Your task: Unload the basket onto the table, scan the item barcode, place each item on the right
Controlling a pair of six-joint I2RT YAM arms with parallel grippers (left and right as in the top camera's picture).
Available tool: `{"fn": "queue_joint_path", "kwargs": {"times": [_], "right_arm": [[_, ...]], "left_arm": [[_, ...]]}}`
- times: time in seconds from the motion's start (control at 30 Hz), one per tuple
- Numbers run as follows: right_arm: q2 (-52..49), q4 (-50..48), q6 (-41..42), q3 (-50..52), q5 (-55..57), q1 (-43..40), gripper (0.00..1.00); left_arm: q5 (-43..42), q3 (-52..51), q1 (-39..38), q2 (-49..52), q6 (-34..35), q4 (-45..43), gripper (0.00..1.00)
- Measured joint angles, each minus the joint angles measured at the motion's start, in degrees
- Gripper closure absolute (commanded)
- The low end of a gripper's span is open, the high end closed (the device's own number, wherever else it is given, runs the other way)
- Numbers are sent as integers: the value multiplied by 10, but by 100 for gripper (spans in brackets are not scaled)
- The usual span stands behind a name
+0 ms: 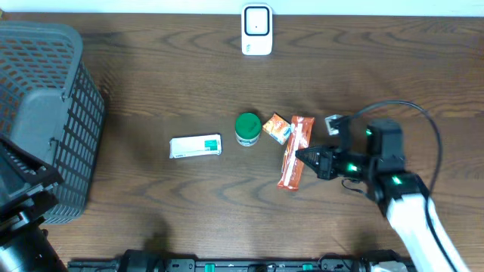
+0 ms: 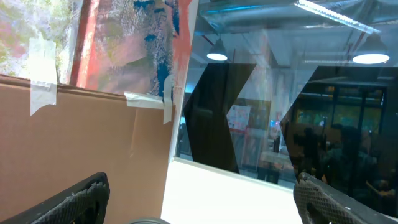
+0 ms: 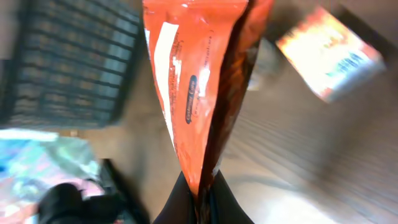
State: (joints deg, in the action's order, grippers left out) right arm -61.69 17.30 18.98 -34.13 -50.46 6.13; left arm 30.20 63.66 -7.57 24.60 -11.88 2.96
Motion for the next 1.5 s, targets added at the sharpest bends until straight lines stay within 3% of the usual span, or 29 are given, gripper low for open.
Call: {"fn": "queue_joint_path", "kwargs": {"times": [0.23, 0.57, 0.7, 0.93, 1.13, 1.3, 1.5], "right_arm": [[101, 1, 75, 0, -45, 0, 99], [81, 3, 129, 0, -56, 0, 99], [62, -57, 148, 0, -52, 1, 98], [-3, -121, 148, -16, 90, 49, 99], [-138, -142, 116, -161, 220, 92, 99], [-264, -78, 50, -359, 336, 111, 99], [-375, -29, 10, -507, 388, 118, 99]], "left_arm": [[0, 0, 0, 0, 0, 0, 5], [0, 0, 0, 0, 0, 0, 5], [0, 0, 0, 0, 0, 1, 5], [0, 0, 0, 0, 0, 1, 5], [0, 0, 0, 0, 0, 1, 5], [0, 0, 0, 0, 0, 2, 5], [0, 0, 0, 0, 0, 11, 5]]}}
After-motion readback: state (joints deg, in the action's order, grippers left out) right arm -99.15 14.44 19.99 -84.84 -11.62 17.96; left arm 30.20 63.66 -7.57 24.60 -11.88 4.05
